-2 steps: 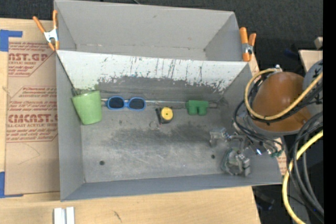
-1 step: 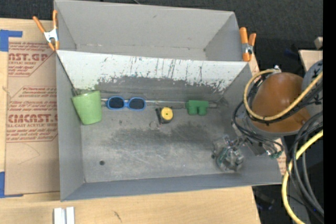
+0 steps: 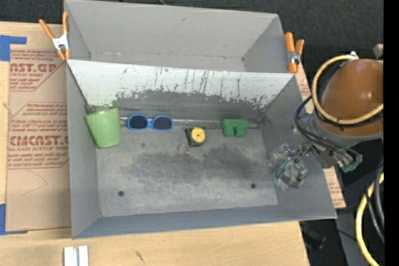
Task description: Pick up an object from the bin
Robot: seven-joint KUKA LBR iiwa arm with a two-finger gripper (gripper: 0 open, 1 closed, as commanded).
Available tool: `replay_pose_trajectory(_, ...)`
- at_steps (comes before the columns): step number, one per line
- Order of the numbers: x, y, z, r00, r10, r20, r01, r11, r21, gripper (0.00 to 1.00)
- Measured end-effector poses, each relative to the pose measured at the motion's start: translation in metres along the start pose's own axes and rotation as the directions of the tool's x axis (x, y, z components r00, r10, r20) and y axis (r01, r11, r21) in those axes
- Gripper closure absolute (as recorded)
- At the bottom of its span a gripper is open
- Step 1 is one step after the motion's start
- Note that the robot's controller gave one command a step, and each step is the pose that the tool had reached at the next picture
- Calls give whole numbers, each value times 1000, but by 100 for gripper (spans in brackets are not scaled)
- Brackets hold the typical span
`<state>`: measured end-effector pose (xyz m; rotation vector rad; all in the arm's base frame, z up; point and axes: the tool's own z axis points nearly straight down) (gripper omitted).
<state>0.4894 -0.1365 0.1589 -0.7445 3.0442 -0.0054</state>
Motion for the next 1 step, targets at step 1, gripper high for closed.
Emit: replay_pose_trajectory(1, 0, 11, -84, 1000, -6, 1, 6, 1000, 1, 100)
